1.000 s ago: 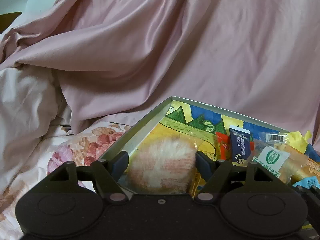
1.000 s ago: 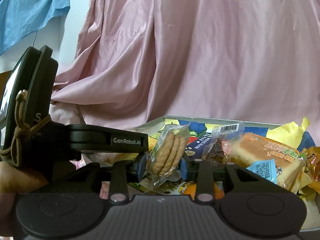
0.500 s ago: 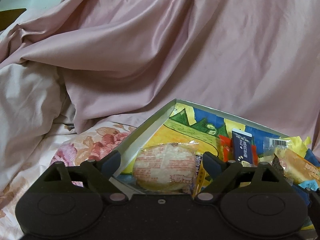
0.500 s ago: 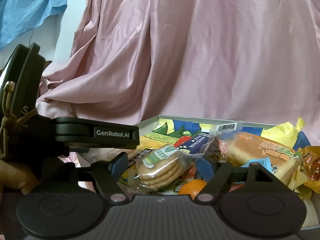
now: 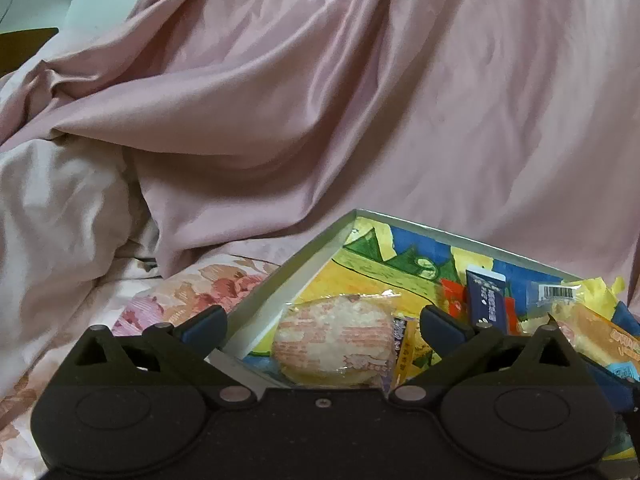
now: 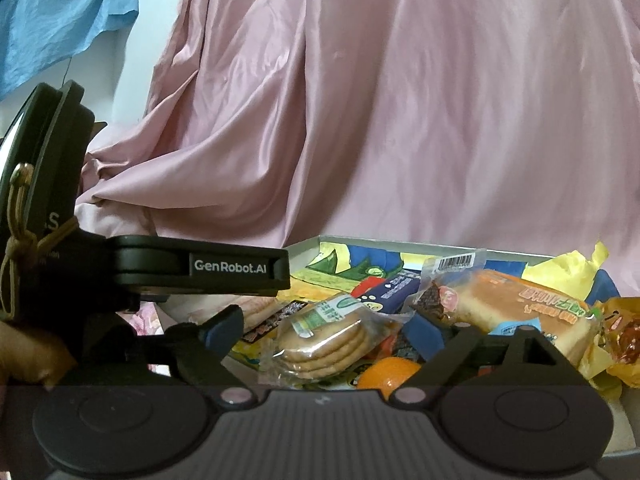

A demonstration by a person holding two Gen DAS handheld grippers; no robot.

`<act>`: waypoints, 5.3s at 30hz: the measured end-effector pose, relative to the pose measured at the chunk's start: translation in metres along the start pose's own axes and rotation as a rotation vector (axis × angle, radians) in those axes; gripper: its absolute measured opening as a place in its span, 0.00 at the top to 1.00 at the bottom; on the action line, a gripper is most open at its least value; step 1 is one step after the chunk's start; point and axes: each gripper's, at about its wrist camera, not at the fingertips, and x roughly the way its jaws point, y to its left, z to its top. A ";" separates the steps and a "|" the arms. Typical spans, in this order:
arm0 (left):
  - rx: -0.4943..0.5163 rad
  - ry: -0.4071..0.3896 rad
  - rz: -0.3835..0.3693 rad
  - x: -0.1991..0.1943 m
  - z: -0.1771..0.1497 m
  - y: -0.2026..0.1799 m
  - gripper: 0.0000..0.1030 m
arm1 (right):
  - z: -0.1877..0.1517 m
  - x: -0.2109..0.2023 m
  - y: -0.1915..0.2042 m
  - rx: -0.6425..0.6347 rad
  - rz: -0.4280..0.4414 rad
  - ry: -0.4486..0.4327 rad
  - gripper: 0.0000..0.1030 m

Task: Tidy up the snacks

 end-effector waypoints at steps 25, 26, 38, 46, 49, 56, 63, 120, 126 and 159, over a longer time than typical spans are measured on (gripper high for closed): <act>-0.019 -0.055 0.037 -0.035 0.009 0.014 0.01 | 0.010 -0.031 0.007 -0.009 -0.090 -0.083 0.00; -0.020 -0.057 0.038 -0.037 0.009 0.015 0.01 | 0.010 -0.033 0.007 -0.008 -0.093 -0.086 0.00; -0.062 -0.065 0.035 -0.062 0.009 0.017 0.01 | 0.011 -0.069 -0.004 0.043 -0.170 -0.117 0.00; -0.068 -0.069 0.022 -0.081 0.003 0.015 0.01 | 0.010 -0.092 0.000 0.021 -0.200 -0.136 0.00; -0.065 -0.071 0.022 -0.088 0.000 0.016 0.01 | 0.011 -0.099 0.004 0.013 -0.201 -0.145 0.00; -0.069 -0.077 0.026 -0.103 -0.008 0.018 0.01 | 0.007 -0.115 0.008 0.006 -0.216 -0.151 0.00; -0.056 -0.080 0.016 -0.115 -0.020 0.019 0.01 | 0.002 -0.131 0.007 0.024 -0.248 -0.157 0.00; 0.000 -0.077 -0.030 -0.207 -0.096 0.090 0.01 | -0.043 -0.209 0.069 0.027 -0.290 -0.105 0.00; -0.007 -0.081 -0.037 -0.212 -0.100 0.099 0.01 | -0.048 -0.213 0.077 0.020 -0.300 -0.108 0.00; 0.045 -0.134 -0.117 -0.234 -0.137 0.147 0.01 | -0.076 -0.225 0.109 0.085 -0.326 -0.026 0.00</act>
